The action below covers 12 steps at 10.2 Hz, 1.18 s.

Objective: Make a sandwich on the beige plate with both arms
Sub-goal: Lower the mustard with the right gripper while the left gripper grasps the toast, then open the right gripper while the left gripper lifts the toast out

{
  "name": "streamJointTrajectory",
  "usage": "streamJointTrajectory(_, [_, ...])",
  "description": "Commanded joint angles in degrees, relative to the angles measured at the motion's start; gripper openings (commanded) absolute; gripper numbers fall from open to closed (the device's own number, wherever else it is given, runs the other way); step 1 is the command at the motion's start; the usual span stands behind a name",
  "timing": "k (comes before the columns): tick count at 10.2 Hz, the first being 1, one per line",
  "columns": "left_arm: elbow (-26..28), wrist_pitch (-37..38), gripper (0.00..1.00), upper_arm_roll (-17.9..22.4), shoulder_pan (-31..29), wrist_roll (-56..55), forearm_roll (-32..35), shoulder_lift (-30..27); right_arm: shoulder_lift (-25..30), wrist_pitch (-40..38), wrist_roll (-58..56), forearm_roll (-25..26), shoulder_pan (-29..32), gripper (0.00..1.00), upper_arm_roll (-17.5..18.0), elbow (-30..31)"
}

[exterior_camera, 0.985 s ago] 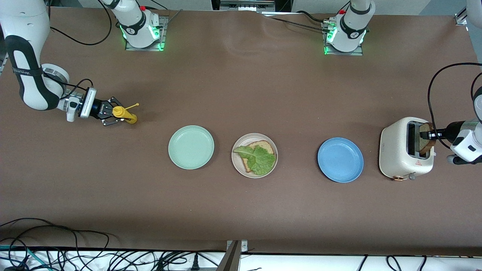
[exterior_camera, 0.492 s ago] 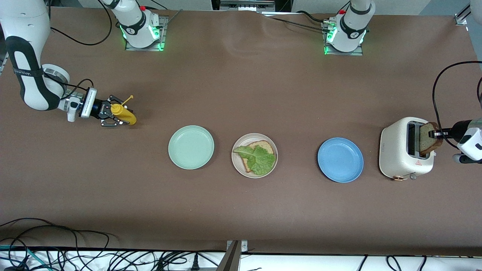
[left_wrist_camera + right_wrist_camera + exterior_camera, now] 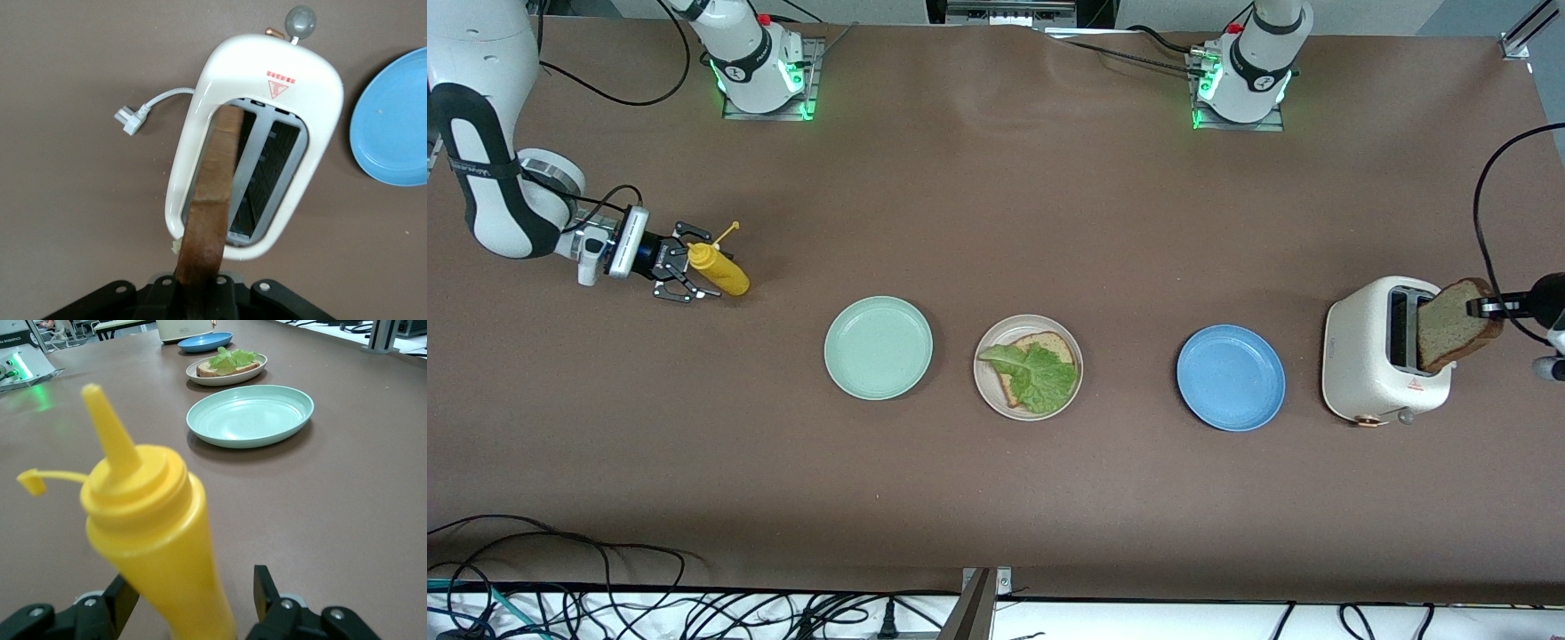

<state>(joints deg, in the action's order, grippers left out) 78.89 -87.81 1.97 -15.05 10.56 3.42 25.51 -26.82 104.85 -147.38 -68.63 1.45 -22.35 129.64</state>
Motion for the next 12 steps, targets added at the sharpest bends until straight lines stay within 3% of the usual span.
streamJointTrajectory(1, [-6.0,6.3,0.00,-0.9,-0.3,1.4,-0.6,-1.2,0.2,-0.3,0.0,3.5,1.1,0.82,-1.6,-0.6])
streamJointTrajectory(3, [-7.2,7.7,0.00,-1.3,0.5,1.4,-1.0,-4.4,1.1,0.9,5.6,10.2,1.1,1.00,-3.4,-3.2])
streamJointTrajectory(6, [-7.3,9.8,0.00,-5.8,1.7,1.3,-0.6,-10.8,3.5,0.7,19.3,22.5,1.1,1.00,-3.5,-11.9])
streamJointTrajectory(8, [-7.3,9.8,0.00,-9.2,1.9,0.3,-1.6,-11.5,4.8,0.2,29.4,29.2,1.0,1.00,-3.1,-17.6])
streamJointTrajectory(10, [-3.4,8.9,0.00,-15.7,2.2,-11.1,-4.1,-11.6,6.3,0.1,38.8,33.5,1.0,1.00,-0.8,-21.7])
streamJointTrajectory(12, [4.4,0.1,0.00,-17.8,6.2,-20.2,-9.2,-12.7,9.7,0.1,53.2,39.7,0.9,1.00,3.0,-23.8])
